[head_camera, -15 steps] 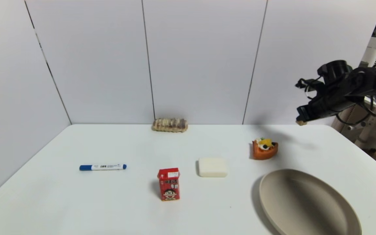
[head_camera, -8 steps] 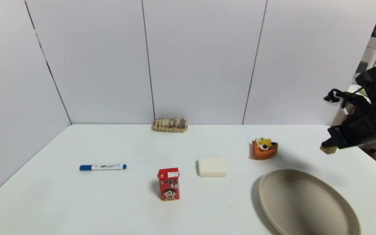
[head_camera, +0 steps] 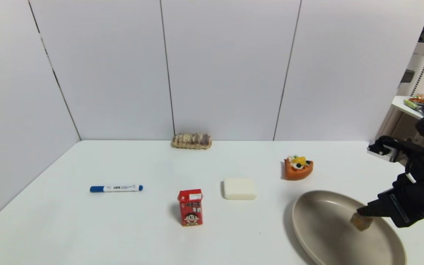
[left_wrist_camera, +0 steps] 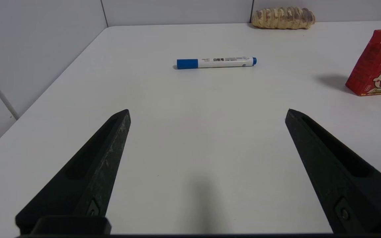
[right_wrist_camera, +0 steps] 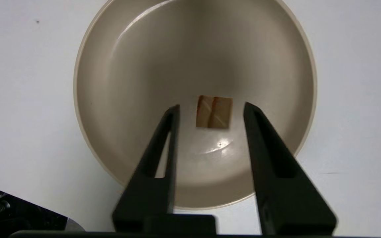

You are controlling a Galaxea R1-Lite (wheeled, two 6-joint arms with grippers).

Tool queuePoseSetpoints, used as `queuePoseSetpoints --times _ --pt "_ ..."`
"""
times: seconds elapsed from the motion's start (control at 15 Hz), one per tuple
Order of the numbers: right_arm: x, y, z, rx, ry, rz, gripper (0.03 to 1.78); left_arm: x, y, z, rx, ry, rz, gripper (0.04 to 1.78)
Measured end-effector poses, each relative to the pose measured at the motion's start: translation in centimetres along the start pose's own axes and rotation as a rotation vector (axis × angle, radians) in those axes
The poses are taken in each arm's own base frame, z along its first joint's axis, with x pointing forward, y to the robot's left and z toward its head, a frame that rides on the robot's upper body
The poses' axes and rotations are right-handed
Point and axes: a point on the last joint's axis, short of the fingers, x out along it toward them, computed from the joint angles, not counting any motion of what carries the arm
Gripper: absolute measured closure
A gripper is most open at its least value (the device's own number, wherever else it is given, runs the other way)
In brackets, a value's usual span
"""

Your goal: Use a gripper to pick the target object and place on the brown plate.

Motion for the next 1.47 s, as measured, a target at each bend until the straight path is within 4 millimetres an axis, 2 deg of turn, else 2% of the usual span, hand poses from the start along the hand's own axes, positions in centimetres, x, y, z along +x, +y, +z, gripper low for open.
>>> queuePoseSetpoints --times 0.2,0.4,0.6,0.73,1.0,1.13,1.2,1.33,1.47 --pt "-0.5 0.4 -0.8 -0.011 -0.012 -0.002 0.8 0.0 0.0 0.0 0.0 0.0 0.0 0.13" --pt "-1.6 0.8 -1.8 -0.019 -0.048 -0.01 0.58 0.0 0.0 0.0 0.0 0.0 0.0 0.13" --pt "-3.4 1.6 -4.3 -0.03 -0.137 -0.038 0.43 0.0 0.0 0.0 0.0 0.0 0.0 0.13" --pt "-4.3 2.3 -7.3 -0.04 -0.234 -0.079 0.35 0.0 0.0 0.0 0.0 0.0 0.0 0.13" --pt "-4.7 3.8 -14.7 -0.052 -0.457 -0.209 0.25 0.0 0.0 0.0 0.0 0.0 0.0 0.13" --pt "-4.1 4.5 -18.3 -0.054 -0.569 -0.261 0.22 0.0 0.0 0.0 0.0 0.0 0.0 0.13" --pt "-3.2 4.7 -19.8 -0.052 -0.606 -0.28 0.2 0.0 0.0 0.0 0.0 0.0 0.0 0.13" --pt "-1.8 4.9 -21.7 -0.047 -0.686 -0.313 0.18 0.0 0.0 0.0 0.0 0.0 0.0 0.13" --pt "-1.6 5.1 -22.7 -0.045 -0.782 -0.349 0.16 0.0 0.0 0.0 0.0 0.0 0.0 0.13"
